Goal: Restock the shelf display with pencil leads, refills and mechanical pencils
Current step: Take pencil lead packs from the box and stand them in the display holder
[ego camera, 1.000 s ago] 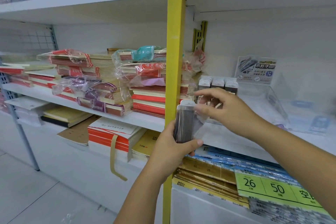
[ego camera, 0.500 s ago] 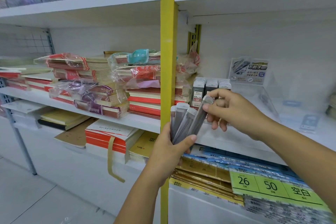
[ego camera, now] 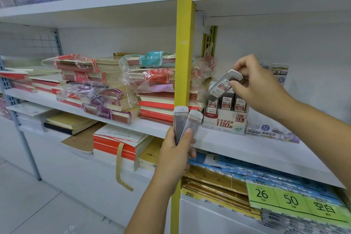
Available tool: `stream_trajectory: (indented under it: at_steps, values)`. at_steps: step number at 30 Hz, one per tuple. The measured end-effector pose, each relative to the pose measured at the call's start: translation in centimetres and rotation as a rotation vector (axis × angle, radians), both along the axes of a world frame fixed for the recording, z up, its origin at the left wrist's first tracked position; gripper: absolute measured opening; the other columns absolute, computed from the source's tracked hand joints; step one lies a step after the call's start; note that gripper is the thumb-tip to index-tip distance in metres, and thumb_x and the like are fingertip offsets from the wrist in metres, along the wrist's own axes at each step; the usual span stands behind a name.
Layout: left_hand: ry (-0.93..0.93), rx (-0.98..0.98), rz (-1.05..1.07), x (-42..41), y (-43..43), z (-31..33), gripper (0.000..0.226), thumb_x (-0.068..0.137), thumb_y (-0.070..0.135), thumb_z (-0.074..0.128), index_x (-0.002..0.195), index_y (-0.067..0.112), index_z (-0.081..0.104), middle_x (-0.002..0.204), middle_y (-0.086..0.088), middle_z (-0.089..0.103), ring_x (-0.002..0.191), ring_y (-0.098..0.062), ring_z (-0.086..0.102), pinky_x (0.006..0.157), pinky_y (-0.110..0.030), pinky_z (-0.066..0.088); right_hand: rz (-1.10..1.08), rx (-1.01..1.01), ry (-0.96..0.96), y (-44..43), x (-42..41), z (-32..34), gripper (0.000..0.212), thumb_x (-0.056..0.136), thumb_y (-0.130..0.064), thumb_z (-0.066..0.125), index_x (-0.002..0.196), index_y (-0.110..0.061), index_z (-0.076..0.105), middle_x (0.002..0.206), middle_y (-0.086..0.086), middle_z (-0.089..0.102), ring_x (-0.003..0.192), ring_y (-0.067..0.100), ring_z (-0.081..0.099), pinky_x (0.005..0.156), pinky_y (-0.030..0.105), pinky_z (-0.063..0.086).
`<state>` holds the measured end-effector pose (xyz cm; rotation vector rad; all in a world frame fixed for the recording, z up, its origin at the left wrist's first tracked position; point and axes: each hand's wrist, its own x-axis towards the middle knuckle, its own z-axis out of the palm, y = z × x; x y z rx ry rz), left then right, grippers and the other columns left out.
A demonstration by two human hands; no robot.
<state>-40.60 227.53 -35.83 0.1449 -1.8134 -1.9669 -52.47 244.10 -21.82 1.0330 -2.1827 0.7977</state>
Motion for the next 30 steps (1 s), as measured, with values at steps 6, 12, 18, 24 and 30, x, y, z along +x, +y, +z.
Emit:
stream_trajectory:
  at_steps: [6,12,18,24,30]
  values:
    - [0.002,0.046,-0.013,0.2,-0.2,0.1,0.015,0.099,0.032,0.052,0.103,0.042,0.061,0.082,0.003,0.066,0.06,-0.005,0.059,0.043,-0.02,0.039,-0.003,0.071,-0.003,-1.3,-1.0,0.6,0.026,0.093,-0.016,0.056,0.103,-0.034,0.039,0.08,0.006,0.066,0.069,0.027,0.065,0.061,0.05,0.055]
    - [0.007,0.015,-0.014,0.2,-0.6,0.2,0.015,0.1,0.034,0.052,0.113,0.037,0.059,0.089,-0.001,0.067,0.061,-0.004,0.061,0.044,-0.021,0.043,-0.019,0.104,-0.061,-1.4,-2.1,-0.4,0.027,0.091,-0.018,0.06,0.107,-0.033,0.044,0.085,-0.003,0.066,0.074,0.018,0.064,0.066,0.041,0.055]
    - [0.004,0.026,-0.018,0.1,-0.2,0.2,0.015,0.1,0.03,0.053,0.114,0.032,0.059,0.096,-0.004,0.069,0.066,-0.007,0.065,0.046,-0.022,0.046,-0.088,0.232,0.036,-2.8,-3.8,-2.1,0.022,0.088,-0.023,0.065,0.107,-0.031,0.056,0.09,-0.011,0.049,0.099,0.017,0.048,0.074,0.031,0.038]
    - [0.02,0.034,-0.03,-0.1,-0.2,0.4,0.019,0.101,0.032,0.053,0.119,0.035,0.058,0.096,0.001,0.071,0.072,-0.009,0.069,0.05,-0.022,0.051,-0.248,0.295,0.177,-2.7,-4.2,-2.6,0.032,0.093,-0.027,0.059,0.125,-0.027,0.063,0.112,-0.001,0.046,0.112,0.023,0.034,0.091,0.034,0.029]
    - [0.043,0.071,-0.093,-0.5,0.2,0.7,0.019,0.1,0.033,0.056,0.119,0.035,0.06,0.095,0.007,0.074,0.082,-0.014,0.073,0.055,-0.025,0.056,0.073,0.086,-0.112,-2.3,0.2,-3.2,0.025,0.098,-0.033,0.05,0.12,-0.038,0.059,0.108,-0.017,0.055,0.097,-0.003,0.045,0.08,0.007,0.035]
